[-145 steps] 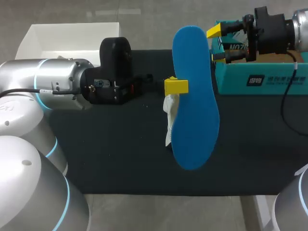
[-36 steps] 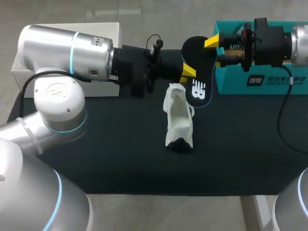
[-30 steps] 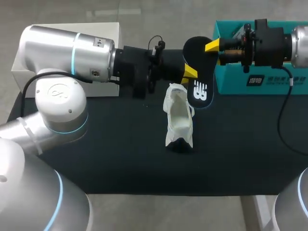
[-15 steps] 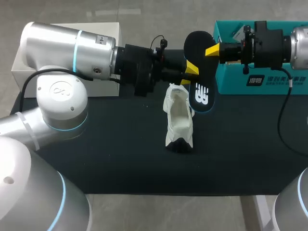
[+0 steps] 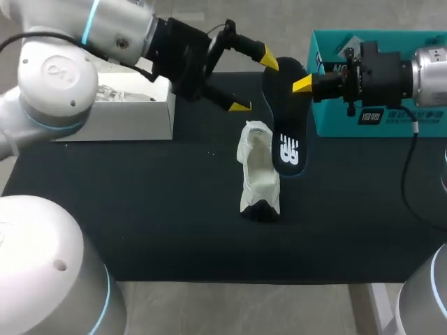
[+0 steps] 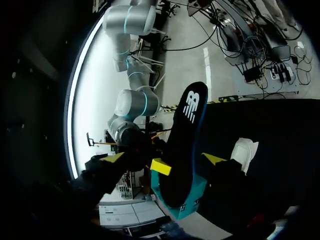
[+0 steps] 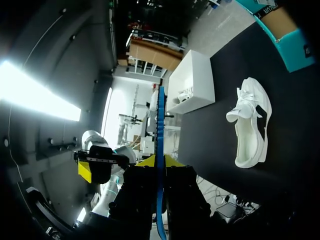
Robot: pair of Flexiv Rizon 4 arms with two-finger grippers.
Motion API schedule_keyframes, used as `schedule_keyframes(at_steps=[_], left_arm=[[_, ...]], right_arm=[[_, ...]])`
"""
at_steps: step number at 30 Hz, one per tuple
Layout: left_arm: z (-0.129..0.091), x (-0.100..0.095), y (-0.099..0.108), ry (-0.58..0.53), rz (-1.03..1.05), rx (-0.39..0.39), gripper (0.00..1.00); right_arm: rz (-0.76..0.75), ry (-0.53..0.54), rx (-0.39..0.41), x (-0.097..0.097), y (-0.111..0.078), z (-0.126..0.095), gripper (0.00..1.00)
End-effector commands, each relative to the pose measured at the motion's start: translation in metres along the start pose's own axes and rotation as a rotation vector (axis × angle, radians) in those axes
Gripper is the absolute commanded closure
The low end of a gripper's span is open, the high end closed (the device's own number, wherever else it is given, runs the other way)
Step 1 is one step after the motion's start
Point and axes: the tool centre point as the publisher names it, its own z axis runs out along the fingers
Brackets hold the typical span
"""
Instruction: Take the shoe out of the shoebox, open the shoe tongue, remove and reinsert the insole, then place the shoe into the shoebox
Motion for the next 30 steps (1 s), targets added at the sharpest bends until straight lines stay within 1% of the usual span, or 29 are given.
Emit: schedule_keyframes(at_steps=[1, 3, 4, 6, 7, 8, 9, 12, 13, 14, 18, 19, 22, 26, 28, 30], left_arm=[[-0.022, -0.01, 0.004, 0.503, -0.052, -0.023, 0.0], [-0.029, -0.013, 0.007, 0.586, -0.065, -0.027, 0.0], [-0.034, -0.015, 0.009, 0.639, -0.061, -0.011, 0.0], [-0.041, -0.018, 0.014, 0.706, -0.068, -0.009, 0.0], [-0.047, -0.022, 0.016, 0.764, -0.04, -0.005, 0.0], [-0.05, -0.025, 0.019, 0.794, -0.013, -0.012, 0.0], [-0.052, -0.027, 0.022, 0.808, -0.002, -0.01, 0.0], [-0.059, -0.043, 0.029, 0.84, 0.04, -0.033, 0.0], [-0.06, -0.05, 0.027, 0.857, 0.062, -0.039, 0.0], [-0.061, -0.053, 0.029, 0.874, 0.085, -0.047, 0.0], [-0.062, -0.06, 0.031, 0.974, 0.164, -0.06, 0.0], [-0.062, -0.062, 0.031, 1.011, 0.22, -0.067, 0.0], [-0.057, -0.062, 0.026, 1.052, 0.24, -0.062, 0.0], [-0.051, -0.056, 0.024, 1.092, 0.296, -0.064, 0.0], [-0.049, -0.053, 0.024, 1.095, 0.295, -0.077, 0.0], [-0.047, -0.051, 0.023, 1.084, 0.252, -0.074, 0.0]], right_arm=[[0.003, 0.006, 0.017, -0.006, 0.006, 0.008, 1.0], [0.004, 0.008, 0.021, -0.007, 0.007, 0.01, 1.0], [0.006, 0.012, 0.025, -0.008, 0.008, 0.011, 1.0], [0.004, 0.012, 0.035, -0.009, 0.009, 0.014, 1.0], [0.003, 0.009, 0.042, -0.009, 0.009, 0.015, 1.0], [0.002, 0.006, 0.047, -0.01, 0.009, 0.016, 1.0], [0.002, 0.005, 0.049, -0.01, 0.01, 0.017, 1.0], [0.001, 0.003, 0.06, -0.012, 0.011, 0.021, 1.0], [0.001, 0.004, 0.062, -0.013, 0.012, 0.022, 1.0], [0.0, 0.004, 0.065, -0.013, 0.012, 0.023, 1.0], [-0.004, 0.0, 0.069, -0.014, 0.015, 0.028, 1.0], [-0.005, -0.002, 0.069, -0.015, 0.016, 0.029, 1.0], [-0.004, 0.001, 0.067, -0.017, 0.019, 0.032, 1.0], [0.009, 0.011, 0.049, -0.02, 0.021, 0.033, 1.0], [0.012, 0.014, 0.04, -0.021, 0.022, 0.032, 1.0], [0.014, 0.02, 0.034, -0.021, 0.023, 0.031, 1.0]])
